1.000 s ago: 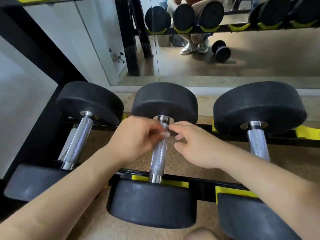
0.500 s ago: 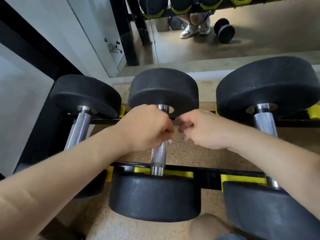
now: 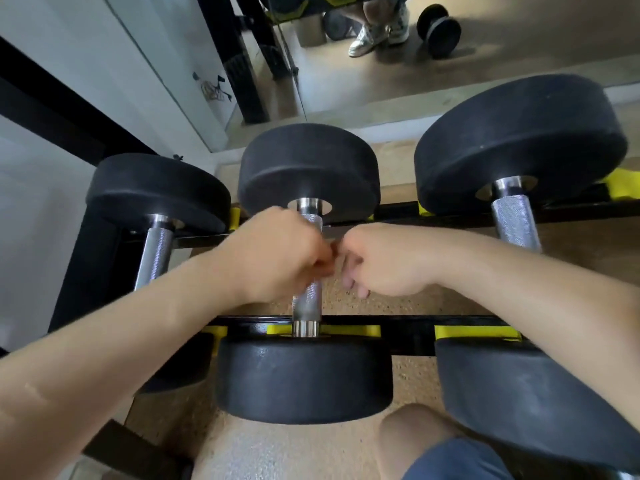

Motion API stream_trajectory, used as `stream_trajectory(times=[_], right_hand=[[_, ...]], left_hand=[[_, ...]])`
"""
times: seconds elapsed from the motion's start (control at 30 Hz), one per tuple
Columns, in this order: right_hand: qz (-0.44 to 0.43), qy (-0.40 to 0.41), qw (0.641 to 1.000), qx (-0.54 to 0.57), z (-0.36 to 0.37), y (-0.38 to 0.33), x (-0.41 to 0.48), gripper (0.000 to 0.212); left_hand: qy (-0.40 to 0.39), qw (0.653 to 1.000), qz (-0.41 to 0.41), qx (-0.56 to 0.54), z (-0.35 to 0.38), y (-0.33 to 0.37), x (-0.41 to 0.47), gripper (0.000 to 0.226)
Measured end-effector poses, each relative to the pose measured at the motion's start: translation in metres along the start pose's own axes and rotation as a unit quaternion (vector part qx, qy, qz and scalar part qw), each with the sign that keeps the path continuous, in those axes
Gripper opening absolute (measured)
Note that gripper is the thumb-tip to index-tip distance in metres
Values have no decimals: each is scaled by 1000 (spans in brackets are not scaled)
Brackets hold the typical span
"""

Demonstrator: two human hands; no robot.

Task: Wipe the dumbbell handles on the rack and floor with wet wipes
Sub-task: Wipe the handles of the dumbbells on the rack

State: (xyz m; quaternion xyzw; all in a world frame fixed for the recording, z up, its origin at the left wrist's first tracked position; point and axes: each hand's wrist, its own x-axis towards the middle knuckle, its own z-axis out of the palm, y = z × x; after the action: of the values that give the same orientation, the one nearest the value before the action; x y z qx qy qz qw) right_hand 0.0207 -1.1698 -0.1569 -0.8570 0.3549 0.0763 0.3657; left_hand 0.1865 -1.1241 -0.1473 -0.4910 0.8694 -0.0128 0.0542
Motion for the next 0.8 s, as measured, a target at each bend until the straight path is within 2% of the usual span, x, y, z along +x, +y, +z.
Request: stream_trajectory(times=[0.07, 0.1, 0.13, 0.23, 0.27, 0.33, 0.4, 0.47, 0.6, 0.67, 0.73, 0.8], right_hand=[[-2, 41, 999, 36, -3, -1, 0, 50], [-2, 52, 998, 46, -4, -1, -1, 51], [-4, 57, 997, 46, -4, -1, -2, 48], [-7, 42, 999, 0, 4, -4, -4, 34], [-6, 41, 999, -9, 6, -5, -4, 30], [-10, 69, 998, -8, 6, -6, -3, 29], [-13, 117, 993, 17, 1, -4, -2, 47], [-14, 142, 988, 63, -2, -1, -4, 59], [-23, 159, 979, 129, -8, 1, -9, 38], [-12, 173, 971, 165, -16, 5, -11, 36], [-8, 182, 965, 188, -21, 8, -12, 35], [-16, 182, 966, 184, -19, 7, -11, 32]], left_hand=[[114, 993, -41, -5, -5, -16, 9, 31], [145, 988, -57, -11, -5, -17, 11, 28], [147, 987, -59, -17, -4, -14, 10, 27], [41, 998, -26, -32, 0, 5, -2, 25], [31, 999, -26, -21, 1, 8, -3, 23], [92, 995, -48, 12, 1, 7, 5, 27], [164, 982, -86, 21, 5, 3, 15, 33], [210, 970, -118, 15, 12, 2, 18, 27], [196, 959, -188, -87, 9, -1, 2, 7], [218, 951, -200, -95, 7, -1, -6, 8], [264, 925, -254, -97, 9, -7, -11, 10], [266, 886, -328, -190, 14, -12, -14, 10]])
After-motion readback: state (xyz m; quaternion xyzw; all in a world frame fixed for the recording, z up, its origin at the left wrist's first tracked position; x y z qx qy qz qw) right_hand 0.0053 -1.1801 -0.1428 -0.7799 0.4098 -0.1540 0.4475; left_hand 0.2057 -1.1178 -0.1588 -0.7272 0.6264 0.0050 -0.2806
